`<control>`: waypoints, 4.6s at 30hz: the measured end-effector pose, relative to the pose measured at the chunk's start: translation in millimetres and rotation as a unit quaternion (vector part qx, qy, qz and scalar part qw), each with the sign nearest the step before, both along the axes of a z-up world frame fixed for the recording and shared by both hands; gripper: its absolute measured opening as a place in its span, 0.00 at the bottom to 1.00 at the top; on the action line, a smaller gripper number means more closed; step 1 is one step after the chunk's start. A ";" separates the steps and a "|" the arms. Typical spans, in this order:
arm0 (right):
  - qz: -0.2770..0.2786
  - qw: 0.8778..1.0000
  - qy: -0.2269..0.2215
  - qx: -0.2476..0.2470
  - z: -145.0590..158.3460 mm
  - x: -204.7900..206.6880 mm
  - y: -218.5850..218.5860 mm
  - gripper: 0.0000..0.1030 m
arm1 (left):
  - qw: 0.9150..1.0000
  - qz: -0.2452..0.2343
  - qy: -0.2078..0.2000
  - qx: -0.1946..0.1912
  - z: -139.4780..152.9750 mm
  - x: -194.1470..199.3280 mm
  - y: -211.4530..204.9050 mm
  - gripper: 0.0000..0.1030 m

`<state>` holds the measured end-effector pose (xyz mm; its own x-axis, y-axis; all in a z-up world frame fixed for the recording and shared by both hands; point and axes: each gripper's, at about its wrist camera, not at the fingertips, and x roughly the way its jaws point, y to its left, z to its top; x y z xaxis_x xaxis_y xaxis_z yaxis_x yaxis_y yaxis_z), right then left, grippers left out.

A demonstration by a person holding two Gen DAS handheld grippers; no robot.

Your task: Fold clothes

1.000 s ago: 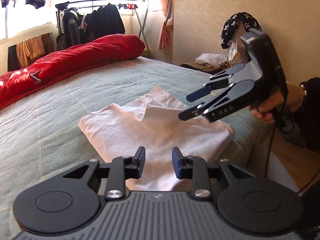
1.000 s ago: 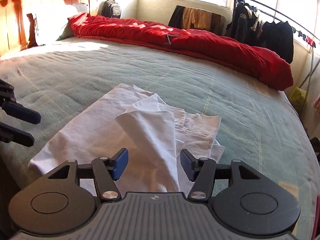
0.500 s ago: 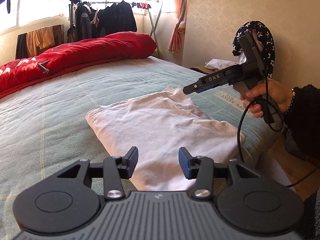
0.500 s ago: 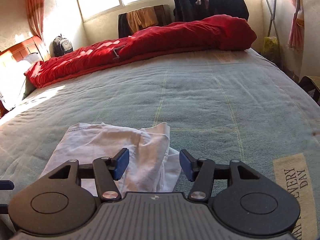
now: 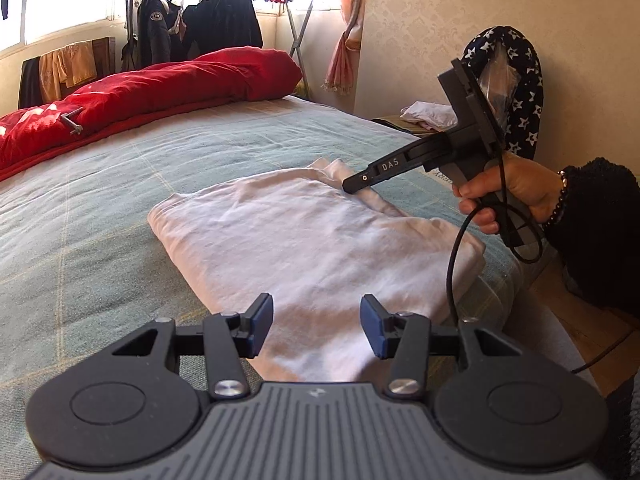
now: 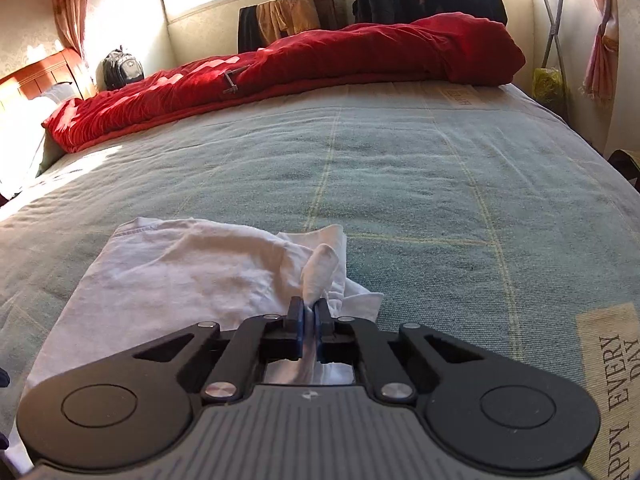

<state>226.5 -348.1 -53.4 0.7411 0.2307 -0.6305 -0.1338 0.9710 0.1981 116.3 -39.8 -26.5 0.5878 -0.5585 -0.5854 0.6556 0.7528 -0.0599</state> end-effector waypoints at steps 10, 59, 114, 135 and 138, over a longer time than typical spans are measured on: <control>-0.057 0.998 0.011 0.023 7.9 -12.5 -37.1 0.09 | 1.000 -0.011 -0.010 0.014 1.4 -2.5 -4.6 0.54; 0.032 0.902 0.184 0.390 -62.9 -73.9 -63.7 0.38 | 0.999 -0.037 0.001 0.035 -2.8 -24.4 -16.5 0.68; 0.043 0.998 0.040 0.033 -8.9 -88.5 26.7 0.37 | 0.997 0.037 -0.017 0.073 -24.5 65.7 -22.5 0.37; -0.013 0.998 0.014 0.065 -17.6 -26.3 6.5 0.44 | 0.998 0.059 -0.009 0.031 -33.6 175.6 -25.8 0.38; -0.013 0.998 0.001 0.061 -5.2 -27.7 8.2 0.45 | 0.998 0.053 -0.012 0.031 -32.8 181.0 -32.5 0.38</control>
<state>198.8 -339.9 -58.5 0.7470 0.2861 -0.6001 -0.1087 0.9431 0.3143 297.3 -72.3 -59.2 0.6561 -0.4555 -0.6018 0.5723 0.8200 0.0033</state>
